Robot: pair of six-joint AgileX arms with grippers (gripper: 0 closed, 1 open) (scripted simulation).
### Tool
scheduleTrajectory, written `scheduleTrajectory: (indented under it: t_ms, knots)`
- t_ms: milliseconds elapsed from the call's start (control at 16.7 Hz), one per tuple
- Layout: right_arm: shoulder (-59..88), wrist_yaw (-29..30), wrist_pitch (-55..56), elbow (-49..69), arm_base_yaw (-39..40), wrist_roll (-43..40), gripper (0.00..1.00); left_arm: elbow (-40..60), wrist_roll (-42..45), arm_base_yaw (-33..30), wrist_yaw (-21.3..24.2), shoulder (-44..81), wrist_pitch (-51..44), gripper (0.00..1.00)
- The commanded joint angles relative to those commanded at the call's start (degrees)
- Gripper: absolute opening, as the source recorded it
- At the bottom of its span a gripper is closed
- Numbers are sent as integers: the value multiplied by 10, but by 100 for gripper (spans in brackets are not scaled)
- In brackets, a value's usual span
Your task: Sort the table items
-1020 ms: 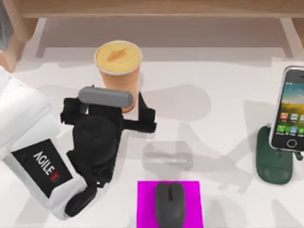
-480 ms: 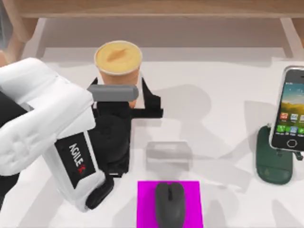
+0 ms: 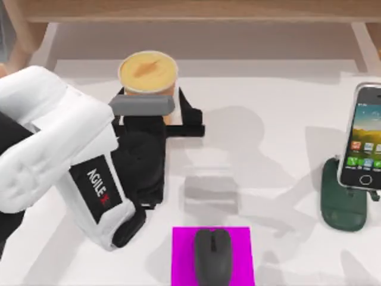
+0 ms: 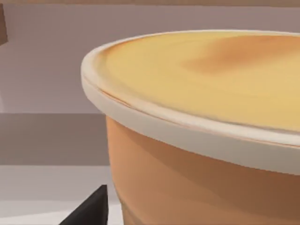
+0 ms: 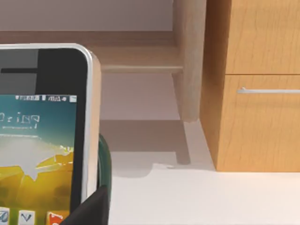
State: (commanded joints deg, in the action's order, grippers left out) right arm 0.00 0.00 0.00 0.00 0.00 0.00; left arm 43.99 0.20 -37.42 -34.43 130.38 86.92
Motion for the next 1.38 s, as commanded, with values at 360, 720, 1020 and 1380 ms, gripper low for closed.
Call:
scheduleTrajectory:
  t_ms: [360,720,1020,1380]
  knots:
    - [0,0,0,0,0,0,100,19,0,9,9,6,-13,100]
    - [0,0,0,0,0,0,100,19,0,9,9,6,-13,55]
    - [0,0,0,0,0,0,100,19,0,9,9,6,-13,17]
    - [0,0,0,0,0,0,100,19,0,9,9,6,-13,0]
